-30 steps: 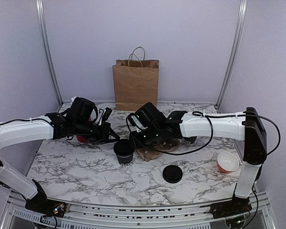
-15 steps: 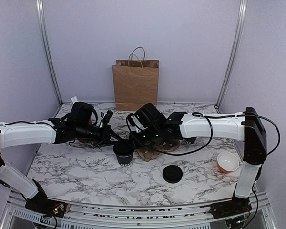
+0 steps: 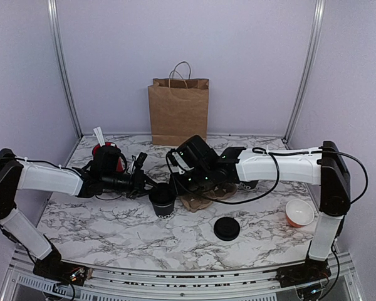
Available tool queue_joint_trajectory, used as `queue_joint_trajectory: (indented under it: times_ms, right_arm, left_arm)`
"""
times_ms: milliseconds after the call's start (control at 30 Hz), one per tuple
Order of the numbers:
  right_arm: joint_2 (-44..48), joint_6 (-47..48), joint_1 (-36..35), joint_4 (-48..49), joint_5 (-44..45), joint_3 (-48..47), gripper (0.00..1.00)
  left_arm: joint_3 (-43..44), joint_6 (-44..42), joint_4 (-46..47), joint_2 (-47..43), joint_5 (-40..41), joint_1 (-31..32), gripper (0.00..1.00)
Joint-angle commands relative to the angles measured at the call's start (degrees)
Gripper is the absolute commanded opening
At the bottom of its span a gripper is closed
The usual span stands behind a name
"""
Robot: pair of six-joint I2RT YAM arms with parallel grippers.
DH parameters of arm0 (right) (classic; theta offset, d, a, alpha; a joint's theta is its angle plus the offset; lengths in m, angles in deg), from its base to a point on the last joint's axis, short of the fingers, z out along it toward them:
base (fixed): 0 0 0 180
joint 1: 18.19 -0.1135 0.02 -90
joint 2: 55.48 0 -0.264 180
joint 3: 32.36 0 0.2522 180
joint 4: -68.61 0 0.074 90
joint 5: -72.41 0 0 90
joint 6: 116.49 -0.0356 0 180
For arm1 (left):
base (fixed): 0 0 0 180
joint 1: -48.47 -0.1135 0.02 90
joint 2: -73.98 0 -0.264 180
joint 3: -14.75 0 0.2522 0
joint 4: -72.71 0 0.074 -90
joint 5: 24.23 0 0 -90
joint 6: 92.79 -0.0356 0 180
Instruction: Pack the takeout coffee
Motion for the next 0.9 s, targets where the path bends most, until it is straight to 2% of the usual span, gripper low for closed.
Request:
queue_joint_trajectory:
  times_ms: [0, 233, 367, 467, 633, 867]
  right_arm:
    - [-1.18, -0.3, 0.08, 0.48, -0.66, 0.31, 0.21]
    - [-1.2, -0.24, 0.1, 0.48, -0.66, 0.21, 0.21]
    - [-1.47, -0.13, 0.17, 0.48, -0.66, -0.11, 0.21]
    - [-1.7, -0.13, 0.19, 0.39, -0.64, -0.27, 0.21]
    - [-1.96, -0.15, 0.29, 0.35, -0.92, -0.32, 0.21]
    - [-2.54, 0.31, 0.43, -0.3, -1.28, -1.16, 0.21]
  left_arm:
    - [-3.56, 0.46, -4.63, 3.28, 3.17, -0.31, 0.0]
    - [0.92, -2.04, -9.39, -1.56, 2.77, -0.29, 0.0]
    - [2.86, -2.35, -7.71, -5.4, -0.12, -0.29, 0.0]
    - [1.3, 0.08, -3.09, -6.97, -2.84, -0.19, 0.0]
    - [-4.18, 8.8, 11.47, -8.3, -7.15, -0.2, 0.0]
    - [-6.42, 14.34, 20.77, -6.64, -8.93, -0.18, 0.0]
